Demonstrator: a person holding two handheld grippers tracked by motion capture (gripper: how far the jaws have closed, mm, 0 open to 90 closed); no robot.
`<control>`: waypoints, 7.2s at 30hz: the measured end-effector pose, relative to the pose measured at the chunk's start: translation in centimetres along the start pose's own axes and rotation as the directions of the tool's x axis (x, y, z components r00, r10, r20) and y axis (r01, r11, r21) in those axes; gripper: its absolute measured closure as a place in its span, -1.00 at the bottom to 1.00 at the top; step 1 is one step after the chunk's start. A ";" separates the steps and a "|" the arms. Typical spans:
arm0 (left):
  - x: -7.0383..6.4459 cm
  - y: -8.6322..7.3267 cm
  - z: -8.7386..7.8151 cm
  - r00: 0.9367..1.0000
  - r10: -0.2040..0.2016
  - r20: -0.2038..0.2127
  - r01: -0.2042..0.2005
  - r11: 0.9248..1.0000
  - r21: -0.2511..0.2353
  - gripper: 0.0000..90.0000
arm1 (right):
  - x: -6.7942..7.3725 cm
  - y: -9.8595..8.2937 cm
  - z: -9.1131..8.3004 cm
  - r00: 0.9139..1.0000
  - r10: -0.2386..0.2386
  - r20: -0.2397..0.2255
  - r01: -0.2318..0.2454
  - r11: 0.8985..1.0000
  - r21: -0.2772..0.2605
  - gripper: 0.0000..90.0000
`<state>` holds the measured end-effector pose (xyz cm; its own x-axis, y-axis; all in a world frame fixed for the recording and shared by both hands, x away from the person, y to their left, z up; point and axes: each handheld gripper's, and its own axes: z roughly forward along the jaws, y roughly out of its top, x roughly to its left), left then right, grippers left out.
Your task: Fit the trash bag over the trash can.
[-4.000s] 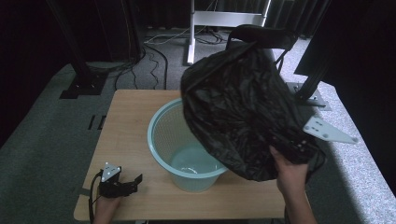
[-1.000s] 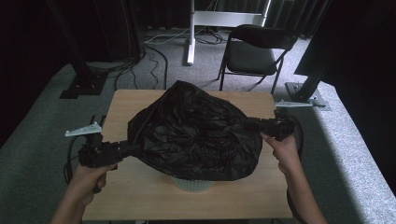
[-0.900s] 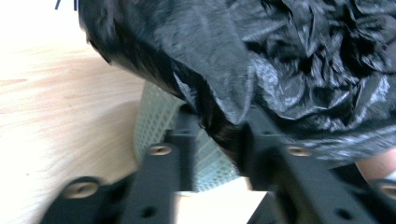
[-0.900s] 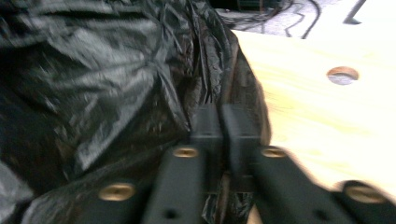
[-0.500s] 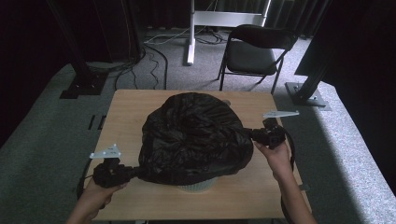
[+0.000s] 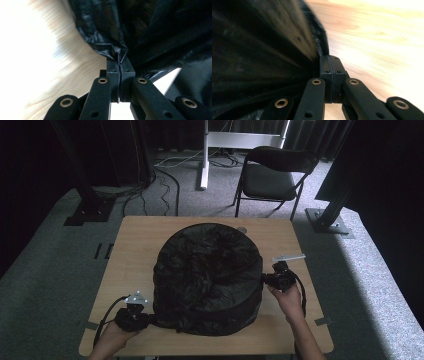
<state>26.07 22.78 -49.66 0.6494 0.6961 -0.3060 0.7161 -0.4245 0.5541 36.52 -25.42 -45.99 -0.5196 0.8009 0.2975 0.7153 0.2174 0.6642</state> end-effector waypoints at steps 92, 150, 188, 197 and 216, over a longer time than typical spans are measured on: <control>2.6 -3.6 1.3 0.972 -0.179 -0.150 0.132 0.952 -0.276 -1.00 | 13.4 14.3 0.6 0.947 -0.321 -0.017 0.316 0.921 0.228 -0.56; 2.7 -3.8 1.3 0.969 -0.191 -0.155 0.144 0.952 -0.271 -1.00 | 19.0 11.9 -1.8 0.822 -0.537 -0.190 0.569 0.759 0.317 -0.53; 2.8 -4.3 1.3 0.965 -0.213 -0.156 0.163 0.945 -0.284 -1.00 | 0.1 7.5 -11.6 0.919 0.023 0.394 0.156 0.895 -0.417 -0.72; 2.8 -4.5 1.1 0.960 -0.230 -0.162 0.176 0.941 -0.290 -1.00 | -3.3 3.0 -11.1 0.873 0.155 0.462 0.076 0.893 -0.443 -0.73; 2.8 -5.0 0.8 0.958 -0.233 -0.165 0.178 0.940 -0.290 -1.00 | -5.2 -8.1 -6.6 0.848 0.243 0.471 -0.036 0.913 -0.406 -0.73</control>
<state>24.52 26.42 -53.98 0.4136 0.8616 -0.2943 0.7148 -0.1071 0.6911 30.37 -34.98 -48.39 -0.0470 0.9948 0.0905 0.4822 -0.0567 0.8742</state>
